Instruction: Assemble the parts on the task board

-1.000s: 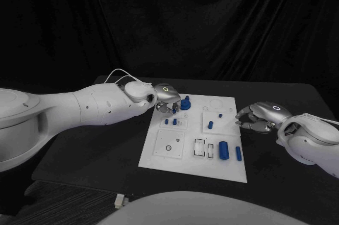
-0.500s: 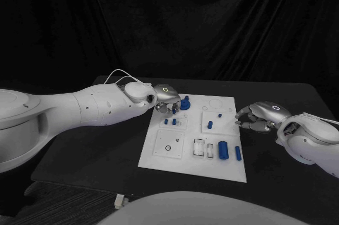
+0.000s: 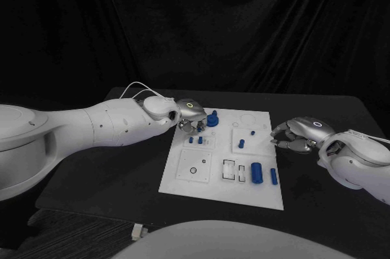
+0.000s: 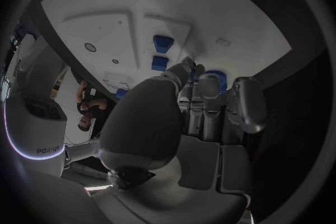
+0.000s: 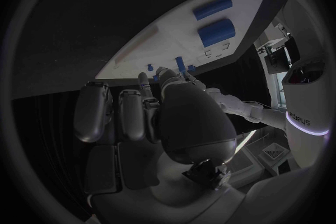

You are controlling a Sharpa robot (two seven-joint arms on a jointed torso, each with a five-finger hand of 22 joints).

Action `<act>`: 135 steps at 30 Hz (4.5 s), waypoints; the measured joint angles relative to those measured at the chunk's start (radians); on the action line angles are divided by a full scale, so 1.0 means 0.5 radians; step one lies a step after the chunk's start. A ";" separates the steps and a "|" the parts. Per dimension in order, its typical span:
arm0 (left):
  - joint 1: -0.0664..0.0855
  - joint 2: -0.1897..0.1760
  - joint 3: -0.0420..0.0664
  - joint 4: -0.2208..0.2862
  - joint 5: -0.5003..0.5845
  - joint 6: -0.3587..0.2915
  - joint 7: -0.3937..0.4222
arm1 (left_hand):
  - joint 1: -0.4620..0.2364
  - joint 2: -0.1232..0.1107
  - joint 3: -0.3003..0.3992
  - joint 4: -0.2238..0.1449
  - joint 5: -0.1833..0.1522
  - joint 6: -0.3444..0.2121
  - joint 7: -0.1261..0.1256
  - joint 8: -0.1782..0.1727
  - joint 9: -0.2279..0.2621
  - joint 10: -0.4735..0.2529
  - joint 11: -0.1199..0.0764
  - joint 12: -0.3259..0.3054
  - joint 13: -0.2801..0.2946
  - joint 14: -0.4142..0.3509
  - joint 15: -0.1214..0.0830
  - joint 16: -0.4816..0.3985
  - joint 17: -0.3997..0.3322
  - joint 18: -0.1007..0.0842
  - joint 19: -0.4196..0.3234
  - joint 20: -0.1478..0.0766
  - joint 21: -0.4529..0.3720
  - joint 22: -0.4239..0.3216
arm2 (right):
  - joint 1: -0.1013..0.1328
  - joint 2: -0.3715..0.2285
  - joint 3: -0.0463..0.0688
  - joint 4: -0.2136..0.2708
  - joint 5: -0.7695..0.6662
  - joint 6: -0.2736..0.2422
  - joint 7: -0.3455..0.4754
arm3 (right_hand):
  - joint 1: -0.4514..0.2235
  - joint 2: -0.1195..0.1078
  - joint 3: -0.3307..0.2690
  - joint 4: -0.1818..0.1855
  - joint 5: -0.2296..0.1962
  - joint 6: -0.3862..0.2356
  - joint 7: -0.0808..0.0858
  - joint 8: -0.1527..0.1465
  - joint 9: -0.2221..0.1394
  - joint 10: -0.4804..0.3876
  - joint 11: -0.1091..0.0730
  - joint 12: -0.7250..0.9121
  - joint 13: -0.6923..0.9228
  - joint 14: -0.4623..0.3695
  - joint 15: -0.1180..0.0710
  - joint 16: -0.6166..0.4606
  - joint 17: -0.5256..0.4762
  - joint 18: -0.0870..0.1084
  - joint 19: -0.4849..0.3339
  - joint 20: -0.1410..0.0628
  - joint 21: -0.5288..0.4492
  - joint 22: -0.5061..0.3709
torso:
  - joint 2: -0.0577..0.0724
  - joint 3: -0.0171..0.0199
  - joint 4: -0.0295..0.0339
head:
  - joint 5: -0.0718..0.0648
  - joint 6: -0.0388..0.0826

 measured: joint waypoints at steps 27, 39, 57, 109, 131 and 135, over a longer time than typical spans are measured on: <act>-0.013 -0.001 -0.001 -0.012 0.000 0.020 -0.021 | -0.019 -0.052 0.015 0.020 0.000 -0.289 -0.076 -0.048 -0.069 -0.029 -0.008 -0.055 -0.007 -0.036 0.007 -0.015 -0.023 0.000 -0.029 0.014 -0.033 0.001 | -0.001 0.000 0.000 0.002 0.000 0.001 0.000 | 0.000 0.000 0.000 0.000 0.000 0.007 0.007 0.000 -0.003 0.000 0.000 0.005 0.002 0.000 0.000 0.000 0.000 0.000 0.000 0.000 0.000 -0.001 | 0.001 -0.0004 0.002 | 0.007 0.000; -0.016 -0.016 -0.002 -0.015 0.000 0.002 -0.103 | -0.029 -0.099 -0.003 0.048 0.000 -0.790 -0.210 -0.060 -0.185 -0.068 0.046 -0.074 0.014 -0.058 0.015 -0.022 -0.040 0.000 -0.036 0.007 -0.049 0.001 | -0.002 -0.009 0.000 0.004 0.000 0.000 0.000 | 0.000 0.000 0.006 -0.006 0.000 0.007 0.007 0.000 -0.003 0.000 0.000 -0.001 0.007 0.000 0.000 0.000 0.000 0.000 0.000 0.000 0.000 -0.001 | 0.000 -0.0002 0.001 | 0.007 0.000; 0.037 -0.253 -0.003 0.034 0.002 -0.151 -0.234 | -0.044 -0.121 0.000 0.091 0.005 -0.537 -0.118 0.021 -0.185 -0.930 -0.022 -0.154 0.002 -1.115 0.089 -1.087 -0.683 0.157 -1.268 0.079 -1.687 -0.150 | 0.079 -0.056 -0.003 0.059 0.000 -0.150 0.068 | 0.167 -0.153 0.118 -0.078 -0.023 -0.043 -0.015 -0.035 -0.040 -0.557 -0.002 -0.859 -0.637 0.002 0.002 -0.340 -0.513 0.033 -0.018 -0.003 -0.314 -0.001 | 0.000 -0.0019 0.001 | 0.023 0.000; -0.028 -0.692 -0.005 0.631 3.606 0.802 0.836 | -0.599 0.217 -0.870 0.433 0.150 -2.057 -0.314 -0.162 -0.459 -2.262 -0.234 -0.294 -0.305 -2.497 0.096 -2.255 -1.473 0.157 -2.818 0.060 -2.370 -2.613 | 0.174 0.371 0.001 -0.248 -0.448 0.399 0.152 | 0.256 -0.358 0.345 -0.080 -0.473 0.003 0.005 -0.172 -0.128 -1.298 0.179 -2.410 -2.486 -0.007 0.071 -0.178 -0.263 0.064 -0.010 0.068 -0.387 0.000 | 0.029 -0.1091 0.100 | -0.202 0.001; -0.036 -0.695 -0.005 0.609 3.642 0.868 0.841 | -0.368 0.304 -0.956 0.374 0.325 -2.011 -0.282 -0.162 -0.451 -2.262 -0.162 -0.294 -0.305 -2.499 0.180 -2.255 -1.472 0.156 -2.812 0.163 -2.377 -2.612 | 0.108 0.489 0.001 -0.491 -0.450 0.358 0.194 | 0.218 -0.350 0.505 -0.201 -0.374 0.122 -0.064 -0.172 -0.117 -1.145 0.186 -2.479 -2.488 0.000 0.078 -0.178 -0.257 0.064 -0.010 0.068 -0.382 0.000 | 0.002 -0.1032 0.082 | -0.169 0.001; -0.036 -0.692 -0.005 0.601 3.643 0.878 0.841 | -0.351 0.309 -0.964 0.366 0.327 -2.011 -0.282 -0.162 -0.450 -2.262 -0.148 -0.294 -0.306 -2.501 0.194 -2.255 -1.473 0.156 -2.814 0.173 -2.377 -2.612 | 0.102 0.496 0.001 -0.509 -0.446 0.346 0.215 | 0.172 -0.368 0.510 -0.196 -0.470 0.132 -0.054 -0.172 -0.117 -1.089 0.180 -2.479 -2.487 0.000 0.078 -0.169 -0.247 0.064 -0.010 0.068 -0.369 0.000 | 0.001 -0.1045 0.082 | -0.164 0.001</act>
